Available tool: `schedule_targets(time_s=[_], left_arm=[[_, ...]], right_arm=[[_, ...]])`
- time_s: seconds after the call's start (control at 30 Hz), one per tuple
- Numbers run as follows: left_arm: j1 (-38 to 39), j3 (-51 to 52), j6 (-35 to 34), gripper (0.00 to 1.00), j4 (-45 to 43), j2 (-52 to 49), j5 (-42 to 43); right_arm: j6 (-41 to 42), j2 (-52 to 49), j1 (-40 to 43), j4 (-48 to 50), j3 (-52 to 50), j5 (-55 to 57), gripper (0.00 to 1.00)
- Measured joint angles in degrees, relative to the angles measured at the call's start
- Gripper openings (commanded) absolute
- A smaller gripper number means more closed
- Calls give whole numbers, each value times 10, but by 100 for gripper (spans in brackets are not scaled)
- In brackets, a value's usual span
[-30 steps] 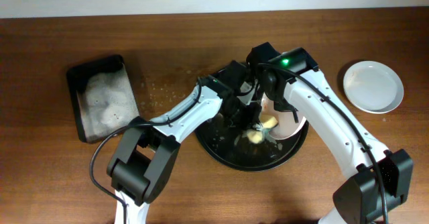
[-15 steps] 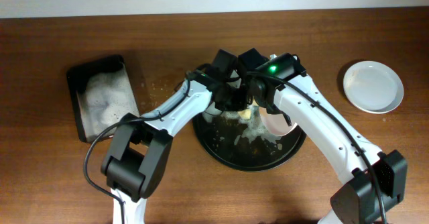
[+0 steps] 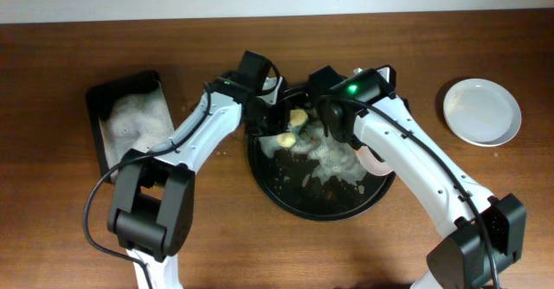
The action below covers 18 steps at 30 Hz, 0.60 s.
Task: Clean dirty plates on tray and stack at the side
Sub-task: 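Scrub the tilted plate's face with the sponge in the left gripper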
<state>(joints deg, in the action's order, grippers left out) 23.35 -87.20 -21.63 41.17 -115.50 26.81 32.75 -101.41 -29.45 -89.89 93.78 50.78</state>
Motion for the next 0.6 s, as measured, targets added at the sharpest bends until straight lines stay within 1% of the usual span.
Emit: schedule_targets(time_s=[0.13,0.33,0.6], left_arm=[[-10,0,9,0,0,0,-22],[-10,0,10,0,5,0,-42],[-10,0,10,1,11,0,-44]], right_arm=[[-1,0,-2,-18,0,42,4],[-1,0,-59,-27,0,94,4],[-3,0,-73,-36,0,109,4]])
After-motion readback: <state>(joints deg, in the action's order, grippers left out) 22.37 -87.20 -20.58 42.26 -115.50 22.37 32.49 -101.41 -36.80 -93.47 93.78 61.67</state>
